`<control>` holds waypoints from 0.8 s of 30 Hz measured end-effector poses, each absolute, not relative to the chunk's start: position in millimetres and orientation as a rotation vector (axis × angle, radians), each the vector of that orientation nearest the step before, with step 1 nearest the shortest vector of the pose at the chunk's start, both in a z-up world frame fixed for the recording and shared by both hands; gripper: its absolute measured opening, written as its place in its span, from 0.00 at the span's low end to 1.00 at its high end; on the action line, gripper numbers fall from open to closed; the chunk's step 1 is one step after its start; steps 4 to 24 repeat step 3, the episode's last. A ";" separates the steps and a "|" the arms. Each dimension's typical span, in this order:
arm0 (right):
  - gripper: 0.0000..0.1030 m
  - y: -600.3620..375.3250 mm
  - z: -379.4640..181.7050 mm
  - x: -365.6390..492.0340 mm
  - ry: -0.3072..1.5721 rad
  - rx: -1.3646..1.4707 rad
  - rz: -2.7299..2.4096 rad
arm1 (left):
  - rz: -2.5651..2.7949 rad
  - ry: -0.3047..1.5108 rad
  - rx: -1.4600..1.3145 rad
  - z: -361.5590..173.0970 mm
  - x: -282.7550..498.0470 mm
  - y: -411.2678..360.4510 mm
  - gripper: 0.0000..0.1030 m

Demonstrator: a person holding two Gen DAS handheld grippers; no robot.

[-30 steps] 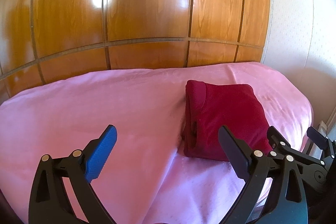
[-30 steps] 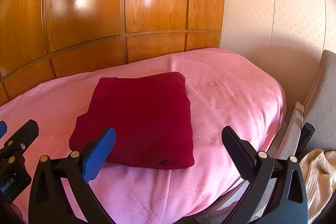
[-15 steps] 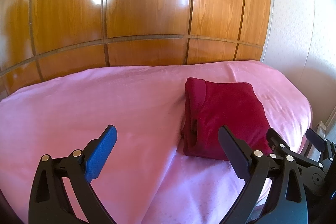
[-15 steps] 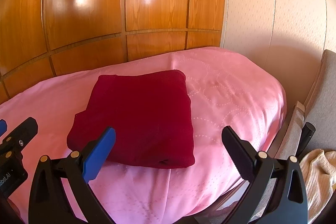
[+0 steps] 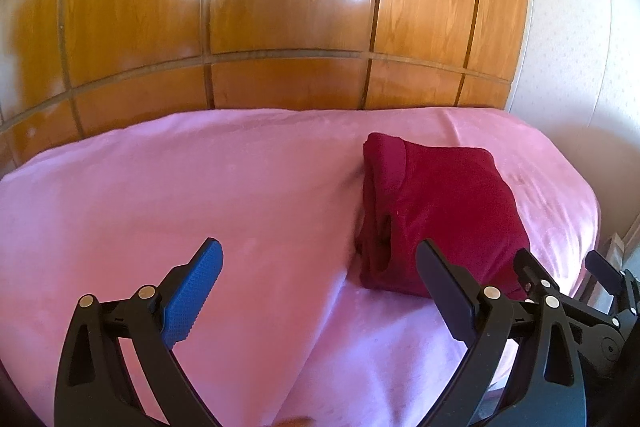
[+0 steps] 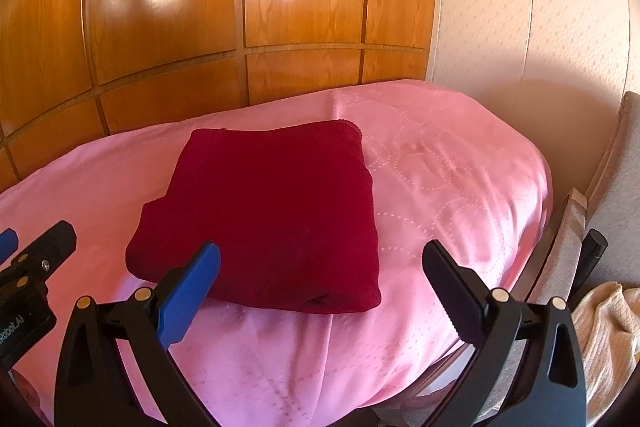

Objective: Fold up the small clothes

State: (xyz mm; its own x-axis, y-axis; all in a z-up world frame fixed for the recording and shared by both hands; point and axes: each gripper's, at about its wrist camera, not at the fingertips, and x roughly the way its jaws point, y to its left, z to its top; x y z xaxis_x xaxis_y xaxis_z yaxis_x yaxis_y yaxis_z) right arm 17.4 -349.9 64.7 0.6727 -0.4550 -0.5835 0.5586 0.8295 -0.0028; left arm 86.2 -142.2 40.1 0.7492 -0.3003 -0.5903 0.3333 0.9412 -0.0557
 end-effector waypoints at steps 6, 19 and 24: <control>0.98 -349.5 65.4 17.6 0.599 0.185 -0.569 | -0.339 0.627 0.058 39.2 84.3 -141.4 0.93; 0.98 -349.5 65.4 17.6 0.599 0.185 -0.569 | -0.339 0.627 0.058 39.2 84.3 -141.4 0.93; 0.98 -349.5 65.4 17.6 0.599 0.185 -0.569 | -0.339 0.627 0.058 39.2 84.3 -141.4 0.93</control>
